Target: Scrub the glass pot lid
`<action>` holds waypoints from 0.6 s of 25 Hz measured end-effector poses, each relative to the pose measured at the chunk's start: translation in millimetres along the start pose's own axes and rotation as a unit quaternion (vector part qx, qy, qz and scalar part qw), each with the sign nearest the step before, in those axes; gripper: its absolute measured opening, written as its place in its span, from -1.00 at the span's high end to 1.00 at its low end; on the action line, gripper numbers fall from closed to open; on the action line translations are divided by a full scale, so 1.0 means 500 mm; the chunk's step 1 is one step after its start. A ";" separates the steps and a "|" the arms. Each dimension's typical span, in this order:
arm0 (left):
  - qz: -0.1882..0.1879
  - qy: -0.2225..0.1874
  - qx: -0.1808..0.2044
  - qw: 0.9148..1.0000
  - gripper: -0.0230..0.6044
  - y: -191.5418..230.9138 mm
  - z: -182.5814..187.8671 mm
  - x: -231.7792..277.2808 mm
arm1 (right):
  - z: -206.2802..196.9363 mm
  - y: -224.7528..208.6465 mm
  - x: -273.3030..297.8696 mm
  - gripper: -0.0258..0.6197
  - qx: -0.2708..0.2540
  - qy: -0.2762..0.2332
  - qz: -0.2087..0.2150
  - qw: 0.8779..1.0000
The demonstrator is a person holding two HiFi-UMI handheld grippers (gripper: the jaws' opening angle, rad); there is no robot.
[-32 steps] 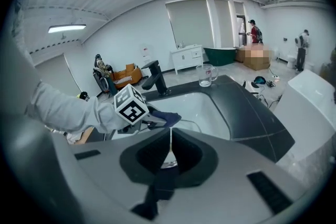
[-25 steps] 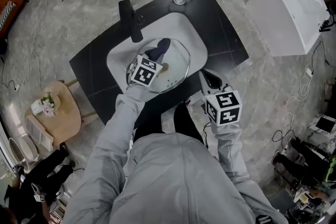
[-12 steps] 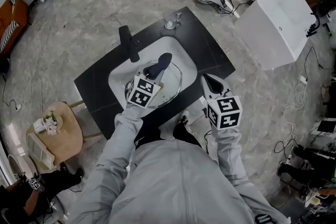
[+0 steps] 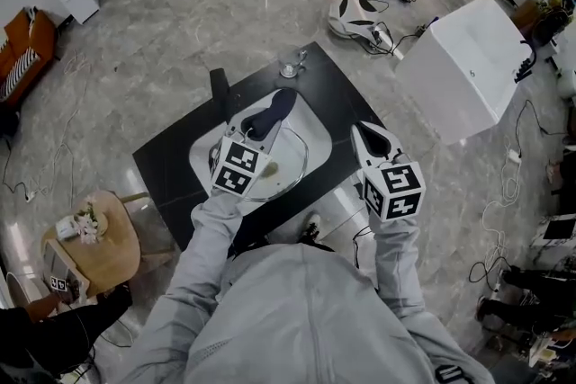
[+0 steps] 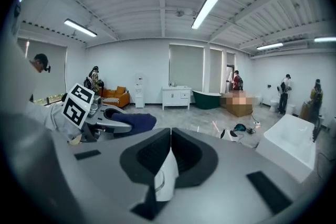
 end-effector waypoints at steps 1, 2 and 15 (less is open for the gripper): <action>0.005 -0.009 0.006 1.000 0.56 0.005 0.016 -0.008 | 0.010 -0.001 -0.002 0.83 -0.002 -0.010 -0.001 1.000; 0.009 -0.018 0.011 1.000 0.56 0.010 0.031 -0.014 | 0.020 -0.001 -0.004 0.83 -0.004 -0.019 -0.002 1.000; 0.044 -0.129 0.060 0.989 0.56 0.029 0.217 -0.101 | 0.152 -0.007 -0.054 0.83 -0.041 -0.100 0.002 0.994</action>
Point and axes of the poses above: the fingertips, and each gripper's own axes: x forward along the fingers, y to its left, z out of its top, the point moved 7 cm from there along -x, backward along the fingers, and after that the axes turned 1 degree about z, right-handed, at the moved point
